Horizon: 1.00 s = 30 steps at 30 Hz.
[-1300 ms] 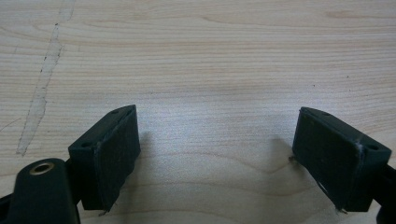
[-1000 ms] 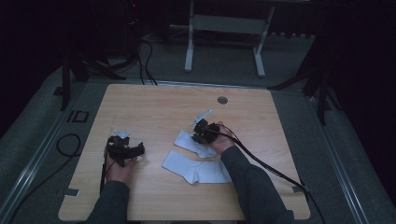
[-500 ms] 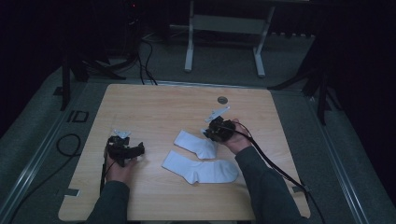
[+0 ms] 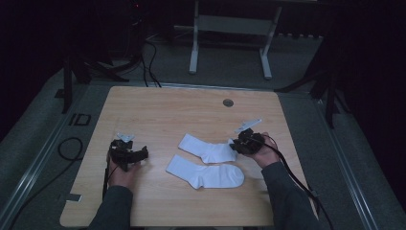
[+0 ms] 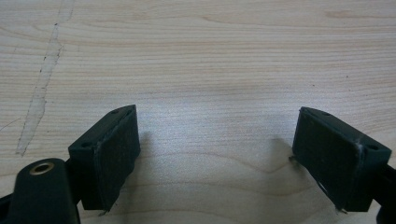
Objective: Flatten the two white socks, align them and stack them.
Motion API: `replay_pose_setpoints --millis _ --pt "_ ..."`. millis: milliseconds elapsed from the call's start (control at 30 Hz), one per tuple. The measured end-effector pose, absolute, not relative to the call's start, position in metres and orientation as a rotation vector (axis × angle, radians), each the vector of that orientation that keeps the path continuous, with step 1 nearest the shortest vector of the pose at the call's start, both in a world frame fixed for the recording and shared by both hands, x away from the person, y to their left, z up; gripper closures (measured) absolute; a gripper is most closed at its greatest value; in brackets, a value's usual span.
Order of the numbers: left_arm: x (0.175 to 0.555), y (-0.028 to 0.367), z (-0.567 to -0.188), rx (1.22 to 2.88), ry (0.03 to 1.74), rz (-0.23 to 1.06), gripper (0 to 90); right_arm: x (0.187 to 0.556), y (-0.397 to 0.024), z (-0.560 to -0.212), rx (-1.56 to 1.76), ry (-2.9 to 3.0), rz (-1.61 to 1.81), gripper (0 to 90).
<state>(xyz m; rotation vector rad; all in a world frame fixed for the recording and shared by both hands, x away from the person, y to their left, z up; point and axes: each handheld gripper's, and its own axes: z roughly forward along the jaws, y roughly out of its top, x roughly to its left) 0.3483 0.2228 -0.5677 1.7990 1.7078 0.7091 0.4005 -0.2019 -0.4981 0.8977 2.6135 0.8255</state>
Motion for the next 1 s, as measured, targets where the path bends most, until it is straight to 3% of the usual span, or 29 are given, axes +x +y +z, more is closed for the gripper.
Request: replay_pose_setpoints --millis 200,367,1000 --pt "0.348 0.222 -0.568 1.794 1.709 0.71 15.0 0.397 -0.218 -0.478 0.922 2.547 0.868 56.4" --pt "0.348 0.223 -0.568 1.797 1.706 0.711 15.0 0.399 -0.214 -0.472 0.901 2.551 0.866 54.7" --pt "0.348 0.223 -0.568 1.805 1.704 0.708 15.0 0.418 -0.136 -0.487 0.678 2.689 0.814 53.6"
